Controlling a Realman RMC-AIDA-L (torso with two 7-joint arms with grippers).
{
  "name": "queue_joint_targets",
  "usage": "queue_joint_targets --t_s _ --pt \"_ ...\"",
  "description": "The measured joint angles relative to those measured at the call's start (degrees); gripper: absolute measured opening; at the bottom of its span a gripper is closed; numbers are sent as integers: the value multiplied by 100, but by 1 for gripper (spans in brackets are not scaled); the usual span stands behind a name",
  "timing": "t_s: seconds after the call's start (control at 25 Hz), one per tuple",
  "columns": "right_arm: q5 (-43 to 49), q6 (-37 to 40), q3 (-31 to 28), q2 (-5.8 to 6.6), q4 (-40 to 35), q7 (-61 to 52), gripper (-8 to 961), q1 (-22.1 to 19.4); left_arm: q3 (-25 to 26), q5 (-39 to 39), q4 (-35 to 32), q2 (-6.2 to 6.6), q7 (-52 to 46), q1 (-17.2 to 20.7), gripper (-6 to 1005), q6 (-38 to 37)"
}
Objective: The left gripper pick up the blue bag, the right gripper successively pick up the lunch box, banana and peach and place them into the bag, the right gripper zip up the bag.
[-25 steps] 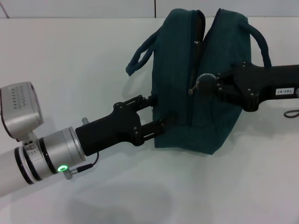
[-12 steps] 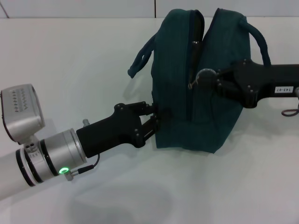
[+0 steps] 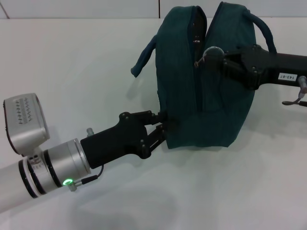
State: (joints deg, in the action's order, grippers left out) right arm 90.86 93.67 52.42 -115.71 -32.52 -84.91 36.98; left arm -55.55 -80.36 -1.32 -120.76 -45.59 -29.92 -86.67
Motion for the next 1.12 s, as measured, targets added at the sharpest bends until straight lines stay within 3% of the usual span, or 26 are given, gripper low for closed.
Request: queue_joint_targets --t_s 0.48,0.72,0.88,1.12 --pt "-93 195 185 12 124 -2 8 25 36 9 97 0 6 -44 229 -30" --pt "-95 201 190 13 124 -10 8 28 38 15 216 0 -30 -179 379 -37" --pt "-89 201 190 13 123 -12 8 40 32 -13 228 0 -143 -263 624 -68" --pt "-72 200 190 9 92 -27 8 46 90 80 229 -1 -199 -286 645 -41"
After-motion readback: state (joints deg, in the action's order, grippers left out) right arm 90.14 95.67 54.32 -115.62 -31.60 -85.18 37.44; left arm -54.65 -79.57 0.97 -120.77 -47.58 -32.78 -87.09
